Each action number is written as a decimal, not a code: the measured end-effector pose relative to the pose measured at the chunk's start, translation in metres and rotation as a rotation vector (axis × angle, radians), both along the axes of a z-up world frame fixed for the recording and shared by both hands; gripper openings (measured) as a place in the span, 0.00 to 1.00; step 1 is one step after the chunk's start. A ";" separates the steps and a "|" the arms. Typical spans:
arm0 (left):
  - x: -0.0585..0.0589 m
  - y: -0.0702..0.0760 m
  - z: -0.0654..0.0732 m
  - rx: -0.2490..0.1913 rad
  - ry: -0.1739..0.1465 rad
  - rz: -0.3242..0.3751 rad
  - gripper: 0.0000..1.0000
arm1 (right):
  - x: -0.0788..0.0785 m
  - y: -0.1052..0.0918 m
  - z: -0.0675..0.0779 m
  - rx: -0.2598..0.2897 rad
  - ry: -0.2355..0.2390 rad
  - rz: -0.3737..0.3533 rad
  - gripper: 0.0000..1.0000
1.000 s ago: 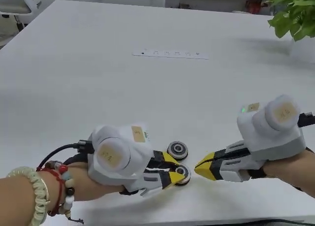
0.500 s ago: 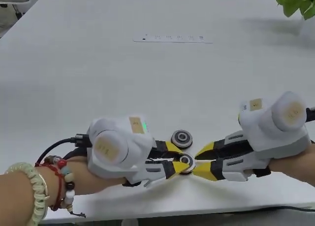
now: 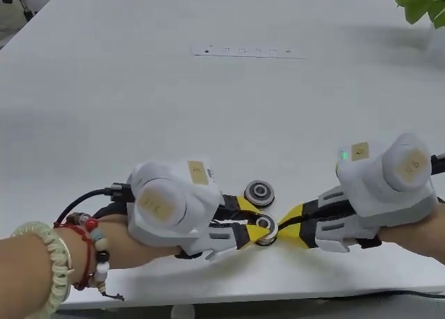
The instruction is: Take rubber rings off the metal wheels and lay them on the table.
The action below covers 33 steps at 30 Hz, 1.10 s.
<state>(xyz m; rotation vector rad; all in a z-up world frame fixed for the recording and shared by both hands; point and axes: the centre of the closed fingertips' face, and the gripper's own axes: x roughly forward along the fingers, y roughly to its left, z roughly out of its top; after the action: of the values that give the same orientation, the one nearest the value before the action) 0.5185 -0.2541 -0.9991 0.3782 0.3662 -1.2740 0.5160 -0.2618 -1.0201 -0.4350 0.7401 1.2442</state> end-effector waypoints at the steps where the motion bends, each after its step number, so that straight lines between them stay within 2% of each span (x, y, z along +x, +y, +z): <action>1: 0.000 0.000 0.000 0.000 0.000 0.001 0.13 | 0.000 0.001 0.000 -0.007 -0.009 0.009 0.01; 3: 0.000 0.000 0.000 0.002 -0.001 0.001 0.13 | 0.000 0.001 0.000 -0.021 -0.017 0.005 0.01; 6: 0.001 0.000 0.000 0.002 -0.001 0.000 0.13 | 0.002 0.000 -0.001 -0.027 -0.003 -0.018 0.00; 9: 0.001 0.000 0.000 0.005 -0.004 -0.002 0.13 | 0.003 -0.001 0.000 -0.011 0.036 -0.056 0.00; 14: 0.001 0.001 0.000 0.005 -0.003 -0.002 0.13 | 0.003 -0.004 0.004 0.044 0.118 -0.142 0.00; 20: 0.001 0.001 0.000 0.006 -0.004 -0.003 0.13 | 0.003 -0.003 0.012 0.109 0.182 -0.208 0.00; 26: 0.001 0.001 0.000 0.006 -0.003 0.001 0.13 | 0.004 -0.003 0.013 0.128 0.225 -0.246 0.00; 28: 0.001 0.001 0.000 0.006 -0.002 0.001 0.13 | 0.004 -0.002 0.016 0.149 0.246 -0.267 0.00; 29: 0.001 0.001 -0.001 0.007 -0.003 0.001 0.13 | 0.004 0.003 0.021 0.191 0.266 -0.281 0.00; 33: 0.001 0.001 0.000 0.006 -0.003 0.002 0.13 | 0.002 0.005 0.020 0.162 0.252 -0.266 0.00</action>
<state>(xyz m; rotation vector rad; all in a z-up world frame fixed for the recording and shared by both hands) 0.5196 -0.2532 -0.9995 0.3852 0.3677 -1.2703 0.5179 -0.2569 -0.9999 -0.0433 0.8722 1.1073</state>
